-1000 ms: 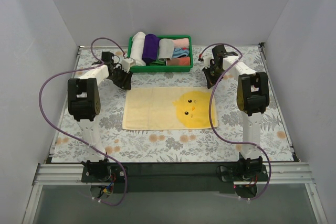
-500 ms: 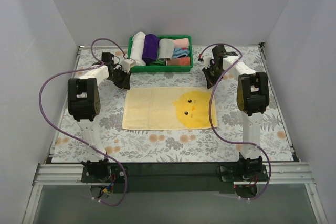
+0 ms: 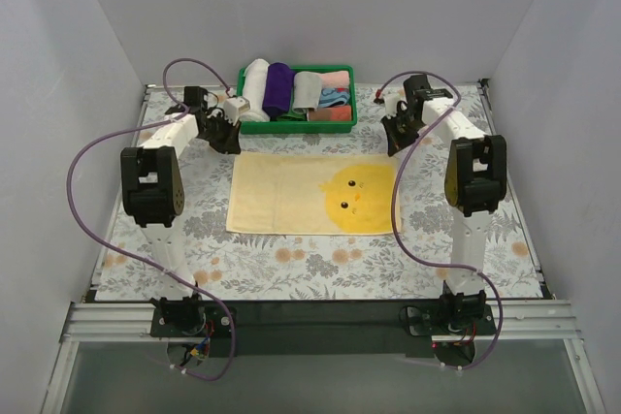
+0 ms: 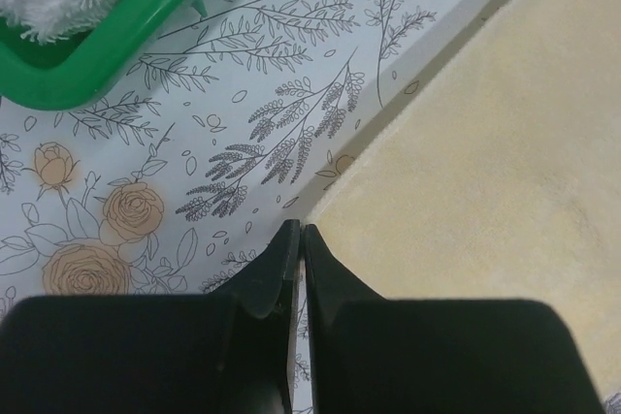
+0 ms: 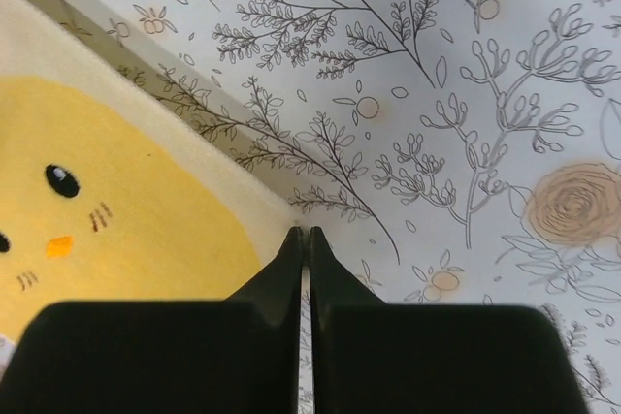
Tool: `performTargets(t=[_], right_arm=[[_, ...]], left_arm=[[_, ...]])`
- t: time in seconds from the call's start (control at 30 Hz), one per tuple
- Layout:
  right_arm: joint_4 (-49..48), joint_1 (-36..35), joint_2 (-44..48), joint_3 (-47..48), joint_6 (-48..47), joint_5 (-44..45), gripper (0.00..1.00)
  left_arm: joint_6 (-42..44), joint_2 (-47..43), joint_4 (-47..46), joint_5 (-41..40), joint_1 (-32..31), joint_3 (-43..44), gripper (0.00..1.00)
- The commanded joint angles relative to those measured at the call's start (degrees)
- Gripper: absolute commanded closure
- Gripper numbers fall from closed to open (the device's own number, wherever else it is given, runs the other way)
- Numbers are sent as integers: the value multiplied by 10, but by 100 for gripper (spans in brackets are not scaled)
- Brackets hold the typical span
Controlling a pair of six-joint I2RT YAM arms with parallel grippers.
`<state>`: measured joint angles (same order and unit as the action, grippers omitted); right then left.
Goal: Roll the towels
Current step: Fold the towel
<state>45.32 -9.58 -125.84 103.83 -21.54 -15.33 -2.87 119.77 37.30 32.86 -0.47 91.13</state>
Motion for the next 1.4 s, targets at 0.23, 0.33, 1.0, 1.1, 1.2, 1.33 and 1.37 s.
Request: performTargets(t=[0.23, 0.33, 1.0, 1.1, 1.2, 1.33, 1.37], right_arm=[[32, 12, 134, -55, -61, -94, 99], [35, 12, 174, -101, -82, -112, 99], [19, 12, 298, -392, -185, -121, 99], [6, 11, 288, -405, -179, -125, 99], [1, 7, 278, -408, -176, -125, 99], [0, 4, 273, -410, -174, -129, 99], [1, 3, 272, -409, -173, -130, 99]], left_arm=[[89, -150, 40, 47, 23, -54, 100], [128, -199, 58, 55, 26, -110, 100], [323, -364, 76, 22, 26, -419, 100], [315, -352, 69, 22, 25, -424, 100], [306, -349, 57, 20, 26, -428, 100], [298, -338, 50, 21, 26, -430, 100], [297, -336, 49, 21, 25, -431, 100]])
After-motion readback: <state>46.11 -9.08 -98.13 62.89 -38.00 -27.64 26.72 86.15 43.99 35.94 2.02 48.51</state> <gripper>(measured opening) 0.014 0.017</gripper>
